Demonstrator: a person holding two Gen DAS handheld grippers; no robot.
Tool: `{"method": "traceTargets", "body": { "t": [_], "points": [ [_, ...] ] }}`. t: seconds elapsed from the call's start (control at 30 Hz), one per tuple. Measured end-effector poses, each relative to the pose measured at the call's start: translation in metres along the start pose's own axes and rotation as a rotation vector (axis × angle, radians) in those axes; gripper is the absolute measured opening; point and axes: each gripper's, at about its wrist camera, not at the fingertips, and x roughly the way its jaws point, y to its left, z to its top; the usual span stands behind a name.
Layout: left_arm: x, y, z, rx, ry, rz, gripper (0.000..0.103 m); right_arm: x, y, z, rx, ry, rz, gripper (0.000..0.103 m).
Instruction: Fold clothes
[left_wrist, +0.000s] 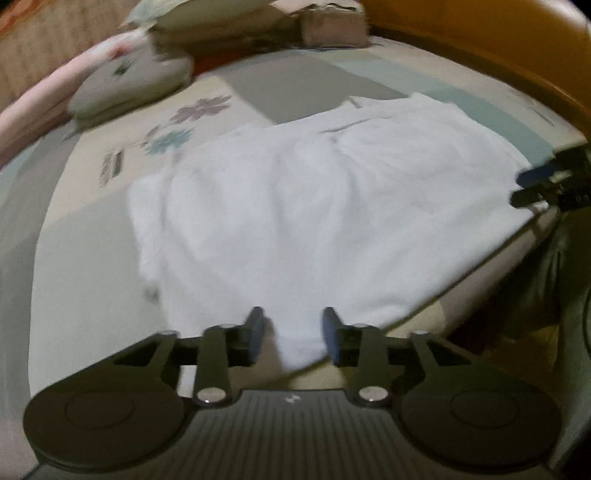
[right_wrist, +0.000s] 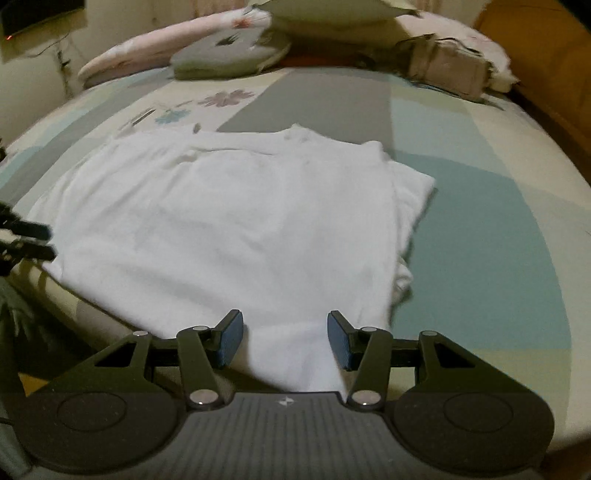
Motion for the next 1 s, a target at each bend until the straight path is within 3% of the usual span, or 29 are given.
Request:
{"method": "traceTargets", "body": {
  "t": [0.23,0.33,0.4,0.5,0.57,0.6,0.73,0.87,1.0],
  "points": [
    [-0.015,0.014,-0.005,-0.103,-0.051,-0.002,0.051,-0.021,0.012,-0.002,0.016,-0.118,-0.044,0.067],
    [0.0,0.018,-0.007,-0.153,0.006,0.009,0.051,-0.009,0.014,0.005,0.035,-0.096,-0.041,0.07],
    [-0.001,0.02,-0.006,-0.185,0.017,0.01,0.052,-0.002,0.014,0.003,0.055,-0.061,-0.06,0.078],
    [-0.003,0.023,0.012,-0.181,-0.035,-0.005,0.056,0.0,0.013,-0.002,0.055,-0.045,-0.066,0.08],
    [-0.003,0.025,0.025,-0.173,-0.079,-0.019,0.074,-0.004,0.014,0.002,0.053,-0.064,-0.066,0.082],
    [-0.003,0.026,0.031,-0.17,-0.101,-0.026,0.076,-0.006,0.014,0.008,0.05,-0.086,-0.067,0.085],
    [-0.004,0.03,0.056,-0.155,-0.189,-0.053,0.077,-0.006,0.017,0.037,0.035,-0.172,-0.068,0.098],
    [0.032,0.041,0.068,-0.172,-0.192,-0.102,0.077,0.017,0.022,0.063,0.025,-0.206,-0.051,0.103],
    [0.057,0.066,0.057,-0.272,-0.152,0.027,0.073,0.049,0.014,0.067,0.085,-0.151,-0.054,0.103]
  ]
}}
